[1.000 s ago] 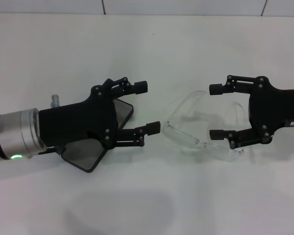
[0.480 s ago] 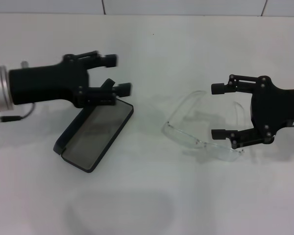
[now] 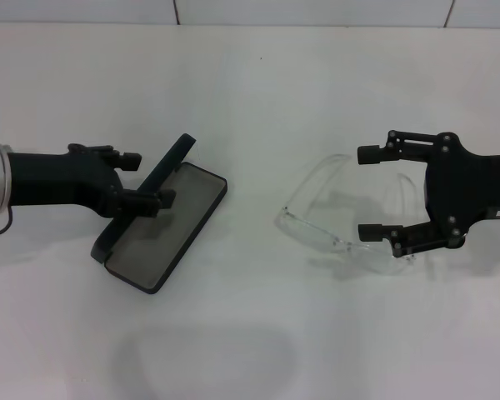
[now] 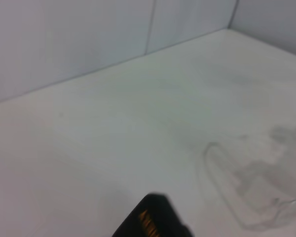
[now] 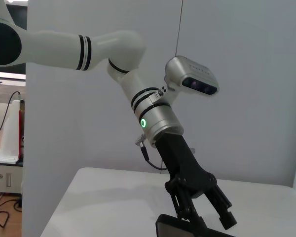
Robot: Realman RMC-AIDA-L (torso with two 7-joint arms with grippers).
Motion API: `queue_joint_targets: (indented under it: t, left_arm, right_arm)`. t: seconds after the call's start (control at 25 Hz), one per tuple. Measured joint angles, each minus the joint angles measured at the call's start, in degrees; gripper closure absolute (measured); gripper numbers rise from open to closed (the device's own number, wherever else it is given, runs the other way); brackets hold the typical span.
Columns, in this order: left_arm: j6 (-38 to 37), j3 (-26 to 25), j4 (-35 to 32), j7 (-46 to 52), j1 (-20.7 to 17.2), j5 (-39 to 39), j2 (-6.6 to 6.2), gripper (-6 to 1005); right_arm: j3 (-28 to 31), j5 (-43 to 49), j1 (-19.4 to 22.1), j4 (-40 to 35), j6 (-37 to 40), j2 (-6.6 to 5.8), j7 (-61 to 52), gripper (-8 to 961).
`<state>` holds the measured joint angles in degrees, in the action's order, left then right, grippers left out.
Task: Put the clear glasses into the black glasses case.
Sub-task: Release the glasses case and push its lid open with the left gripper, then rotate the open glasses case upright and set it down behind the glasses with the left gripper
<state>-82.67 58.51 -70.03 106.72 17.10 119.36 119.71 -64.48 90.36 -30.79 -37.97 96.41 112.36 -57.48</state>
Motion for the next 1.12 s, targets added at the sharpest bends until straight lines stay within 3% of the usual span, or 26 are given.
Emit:
queue_joint_targets:
  t: [0.36, 0.68, 0.88, 1.12]
  left_arm:
    - [2.7, 1.4, 2.7, 2.1, 0.9, 3.5, -0.07, 116]
    - [2.8, 2.2, 3.1, 2.3, 2.4, 4.8, 0.00, 330]
    - [2.8, 2.1, 3.1, 2.5, 3.5, 5.0, 0.02, 544]
    - [3.9, 2.1, 3.0, 2.0, 4.8, 5.1, -0.11, 665]
  right_arm:
    - [-0.1, 0.0, -0.2, 0.0, 0.0, 0.05, 0.1, 83]
    - [-0.1, 0.8, 0.0, 0.0, 0.0, 0.06, 0.9, 83]
    - [-0.1, 1.4, 0.2, 0.0, 0.0, 0.18, 2.3, 83]
    - [-0.1, 1.5, 1.0, -0.4, 1.1, 0.26, 3.3, 83]
